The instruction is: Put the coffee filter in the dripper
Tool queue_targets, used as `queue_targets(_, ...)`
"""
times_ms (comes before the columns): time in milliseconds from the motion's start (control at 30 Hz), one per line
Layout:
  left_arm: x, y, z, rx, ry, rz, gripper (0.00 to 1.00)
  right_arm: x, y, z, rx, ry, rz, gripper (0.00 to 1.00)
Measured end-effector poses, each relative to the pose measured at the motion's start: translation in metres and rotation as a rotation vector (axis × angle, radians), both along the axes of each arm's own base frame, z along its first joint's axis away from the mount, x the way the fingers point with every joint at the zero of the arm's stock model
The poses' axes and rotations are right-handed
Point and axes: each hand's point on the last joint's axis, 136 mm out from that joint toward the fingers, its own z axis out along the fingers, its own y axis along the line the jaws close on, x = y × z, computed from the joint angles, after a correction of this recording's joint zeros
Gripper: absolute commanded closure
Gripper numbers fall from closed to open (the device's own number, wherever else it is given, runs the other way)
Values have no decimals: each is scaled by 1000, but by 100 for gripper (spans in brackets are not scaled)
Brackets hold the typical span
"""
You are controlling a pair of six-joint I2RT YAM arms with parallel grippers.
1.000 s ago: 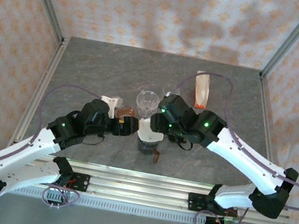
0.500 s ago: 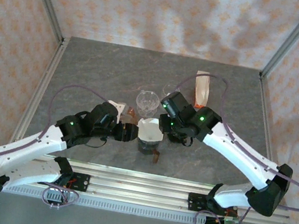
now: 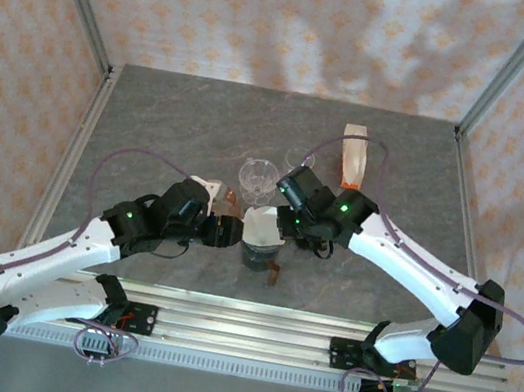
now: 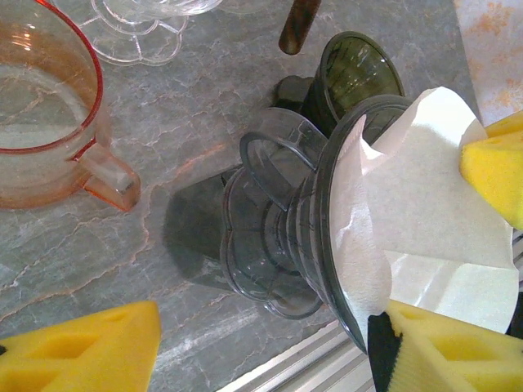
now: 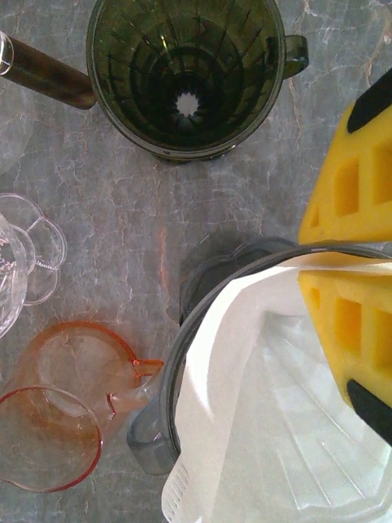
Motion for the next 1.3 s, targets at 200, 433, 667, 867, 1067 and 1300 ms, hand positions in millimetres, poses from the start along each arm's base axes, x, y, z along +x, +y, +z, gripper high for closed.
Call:
queue_targets(200, 0, 0, -4, 2, 5, 2, 31, 1, 0, 0, -4, -6, 5, 38)
queue_targets(433, 0, 0, -4, 1, 5, 2, 30, -2, 7, -5, -2, 28, 29, 28)
queue_targets(667, 0, 0, -4, 2, 5, 2, 27, 1, 15, -32, -63, 87, 39, 27)
queue_targets(867, 0, 0, -4, 2, 5, 2, 26, 2, 16, -42, -90, 105, 45, 27)
queue_targets(1067, 0, 0, -5, 1, 5, 2, 25, 3, 17, -52, -114, 124, 44, 28)
queue_targets(1300, 0, 0, -7, -3, 7, 7, 19, 3, 17, -61, -135, 137, 43, 28)
